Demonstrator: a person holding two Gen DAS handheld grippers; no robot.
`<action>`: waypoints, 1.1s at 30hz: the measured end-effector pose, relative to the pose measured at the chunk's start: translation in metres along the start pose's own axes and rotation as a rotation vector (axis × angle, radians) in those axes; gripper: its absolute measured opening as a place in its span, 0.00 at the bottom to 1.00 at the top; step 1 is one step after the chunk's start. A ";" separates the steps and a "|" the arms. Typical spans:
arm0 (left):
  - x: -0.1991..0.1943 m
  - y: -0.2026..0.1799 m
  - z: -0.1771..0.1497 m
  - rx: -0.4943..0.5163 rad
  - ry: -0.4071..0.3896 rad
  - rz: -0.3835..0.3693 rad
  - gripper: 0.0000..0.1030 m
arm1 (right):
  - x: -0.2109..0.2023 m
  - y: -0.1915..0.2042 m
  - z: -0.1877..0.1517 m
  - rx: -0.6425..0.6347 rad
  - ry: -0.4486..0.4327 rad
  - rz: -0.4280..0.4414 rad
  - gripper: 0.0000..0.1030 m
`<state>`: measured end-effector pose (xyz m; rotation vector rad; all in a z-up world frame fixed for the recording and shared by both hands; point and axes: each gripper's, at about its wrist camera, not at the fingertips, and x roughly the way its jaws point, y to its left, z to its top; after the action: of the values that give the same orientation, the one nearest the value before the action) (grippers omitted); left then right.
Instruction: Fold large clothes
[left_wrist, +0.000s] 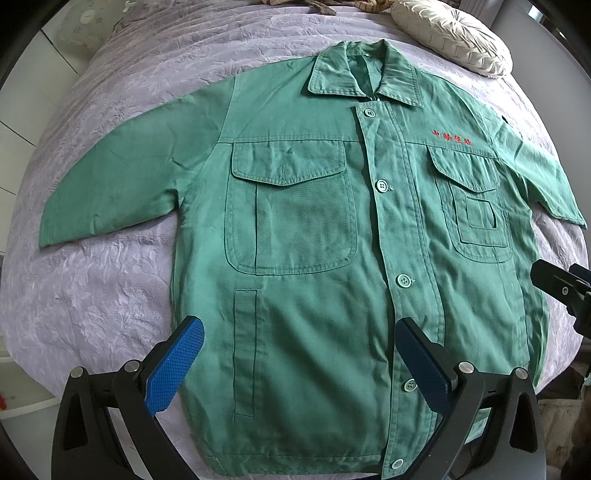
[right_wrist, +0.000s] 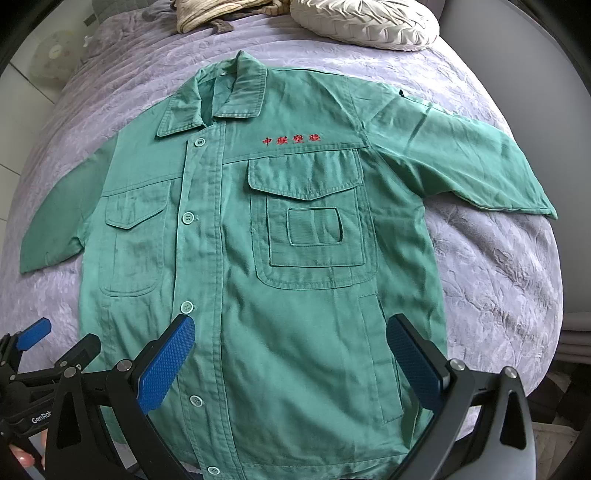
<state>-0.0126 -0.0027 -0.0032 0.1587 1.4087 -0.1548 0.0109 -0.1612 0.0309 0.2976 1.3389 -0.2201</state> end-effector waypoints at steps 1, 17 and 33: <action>0.000 0.000 0.000 0.000 0.000 0.000 1.00 | 0.000 0.000 0.000 0.000 0.000 0.000 1.00; 0.000 0.001 0.000 0.001 0.001 -0.001 1.00 | 0.000 0.001 0.000 -0.004 0.002 -0.002 1.00; 0.004 0.003 -0.001 -0.004 0.009 -0.003 1.00 | 0.003 0.004 -0.002 -0.008 0.003 -0.004 1.00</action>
<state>-0.0127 0.0004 -0.0070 0.1538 1.4178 -0.1538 0.0110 -0.1567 0.0284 0.2882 1.3433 -0.2178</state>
